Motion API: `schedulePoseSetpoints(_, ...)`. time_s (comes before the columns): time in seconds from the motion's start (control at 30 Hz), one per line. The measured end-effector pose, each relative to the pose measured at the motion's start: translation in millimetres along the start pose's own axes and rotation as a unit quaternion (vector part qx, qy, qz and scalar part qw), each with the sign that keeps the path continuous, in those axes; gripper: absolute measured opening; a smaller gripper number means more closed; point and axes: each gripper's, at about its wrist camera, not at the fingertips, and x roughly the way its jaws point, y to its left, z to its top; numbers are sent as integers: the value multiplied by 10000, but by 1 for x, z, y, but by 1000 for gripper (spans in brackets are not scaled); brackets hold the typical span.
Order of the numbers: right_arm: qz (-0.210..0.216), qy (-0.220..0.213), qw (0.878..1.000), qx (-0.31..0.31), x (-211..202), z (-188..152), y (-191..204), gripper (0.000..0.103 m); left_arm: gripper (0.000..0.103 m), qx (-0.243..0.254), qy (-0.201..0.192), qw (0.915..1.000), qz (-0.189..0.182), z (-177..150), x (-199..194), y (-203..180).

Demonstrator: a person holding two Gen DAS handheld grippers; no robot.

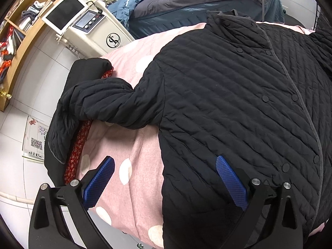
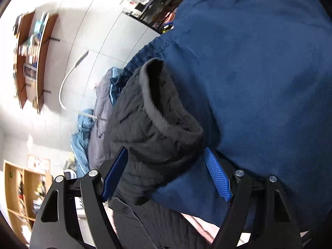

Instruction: Fold large clothes

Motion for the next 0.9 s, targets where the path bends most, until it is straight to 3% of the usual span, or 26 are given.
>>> schedulePoseSetpoints(0.1,97,51,9999,84,4,3,-1,73,97,-99,138,9999,8,-3,4,0)
schedulePoseSetpoints(0.17,100,-7,9999,114,4,4,1,51,97,-140,214,9997,29,-6,5,0)
schedulePoseSetpoints(0.2,117,-31,9999,106,1,3,0,47,97,-149,233,9996,49,-7,4,0)
schedulePoseSetpoints(0.27,314,-66,9994,88,-1,4,4,30,97,-147,268,9995,97,-10,2,-2)
schedulePoseSetpoints(0.47,591,-45,9975,-376,1,8,40,14,97,-91,304,9993,196,-18,-9,-8)
schedulePoseSetpoints(0.7,1311,243,9771,-1661,20,-18,156,9,97,-69,175,9993,319,-25,-15,1)
schedulePoseSetpoints(0.8,1556,491,9614,-2215,37,-50,213,9,97,-271,177,9992,248,-20,-7,13)
schedulePoseSetpoints(0.9,1611,885,9389,-2909,65,-102,270,9,97,-613,223,9978,108,-14,3,29)
